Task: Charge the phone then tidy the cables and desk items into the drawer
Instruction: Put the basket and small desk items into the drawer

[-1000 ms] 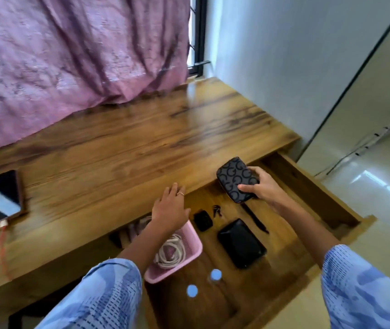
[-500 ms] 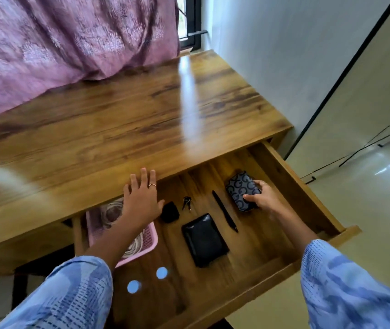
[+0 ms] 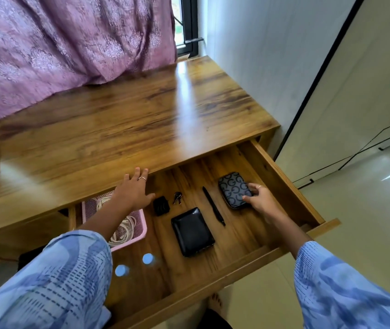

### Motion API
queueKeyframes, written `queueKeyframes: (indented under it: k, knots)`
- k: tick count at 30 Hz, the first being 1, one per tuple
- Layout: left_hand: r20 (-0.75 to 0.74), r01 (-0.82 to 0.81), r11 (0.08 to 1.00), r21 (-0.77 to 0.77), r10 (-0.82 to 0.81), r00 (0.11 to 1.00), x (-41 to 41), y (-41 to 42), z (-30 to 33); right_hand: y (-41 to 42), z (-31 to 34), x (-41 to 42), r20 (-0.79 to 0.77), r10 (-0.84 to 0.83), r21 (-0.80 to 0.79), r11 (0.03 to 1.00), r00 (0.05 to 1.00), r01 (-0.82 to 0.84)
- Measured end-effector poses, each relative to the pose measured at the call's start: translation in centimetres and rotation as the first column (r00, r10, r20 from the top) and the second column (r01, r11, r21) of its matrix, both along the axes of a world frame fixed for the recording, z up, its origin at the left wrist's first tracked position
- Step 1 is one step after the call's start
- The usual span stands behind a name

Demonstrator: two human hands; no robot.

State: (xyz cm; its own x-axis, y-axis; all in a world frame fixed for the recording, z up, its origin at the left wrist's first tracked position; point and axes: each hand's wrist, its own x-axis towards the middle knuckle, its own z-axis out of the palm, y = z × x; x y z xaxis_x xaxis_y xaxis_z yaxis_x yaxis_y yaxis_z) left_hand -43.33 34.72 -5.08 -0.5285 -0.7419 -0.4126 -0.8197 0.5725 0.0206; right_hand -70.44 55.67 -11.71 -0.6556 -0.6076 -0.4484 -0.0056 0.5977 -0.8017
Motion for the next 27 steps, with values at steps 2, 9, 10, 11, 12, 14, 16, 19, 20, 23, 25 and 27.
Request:
queueKeyframes:
  k: [2,9,10,11,12,14,16,19,20,23,25,27]
  knots:
    - [-0.011,0.03,1.0,0.002,-0.03,1.0,0.2,1.5,-0.2,0.7,0.8,0.3,-0.043,0.028,-0.015,0.999,0.999,-0.029]
    - [-0.057,0.098,0.991,-0.094,-0.103,0.993,4.5,11.0,-1.5,3.9,4.8,4.8,-0.254,0.189,-0.059,0.976,0.949,-0.21]
    - [-0.095,0.083,0.992,-0.097,-0.092,0.991,5.3,12.3,-1.7,4.4,5.1,6.0,-0.284,0.23,-0.053,0.966,0.931,-0.255]
    - [-0.135,0.065,0.992,-0.107,-0.079,0.988,6.0,13.3,-2.0,4.9,5.4,7.1,-0.307,0.277,-0.04,0.952,0.911,-0.303]
    - [-0.169,0.042,0.991,-0.124,-0.063,0.984,6.7,14.4,-2.2,5.4,5.5,8.3,-0.339,0.336,-0.014,0.932,0.879,-0.362]
    - [-0.232,-0.004,0.984,-0.181,-0.039,0.972,8.0,16.3,-2.6,6.3,5.4,10.7,-0.429,0.459,0.081,0.877,0.778,-0.474]
    - [-0.286,-0.043,0.977,-0.207,-0.018,0.958,9.0,18.1,-3.0,7.2,5.0,12.8,-0.484,0.546,0.146,0.821,0.684,-0.552]
    - [-0.302,-0.053,0.968,-0.246,-0.024,0.953,10.1,20.4,-3.3,8.6,3.9,15.4,-0.51,0.64,0.229,0.745,0.574,-0.627]
    - [-0.308,-0.052,0.965,-0.258,-0.031,0.951,10.3,21.1,-3.4,9.1,3.5,16.2,-0.53,0.669,0.275,0.717,0.522,-0.641]
    - [-0.349,-0.075,0.971,-0.227,-0.009,0.937,10.8,22.6,-4.2,10.1,2.7,17.6,-0.564,0.72,0.368,0.658,0.404,-0.657]
    - [-0.371,-0.104,0.974,-0.203,0.022,0.928,11.1,23.3,-4.9,10.7,2.4,18.3,-0.594,0.725,0.386,0.636,0.348,-0.668]
    - [-0.391,-0.129,0.975,-0.184,0.048,0.919,11.3,23.9,-5.4,11.1,2.1,18.5,-0.627,0.721,0.405,0.625,0.294,-0.668]
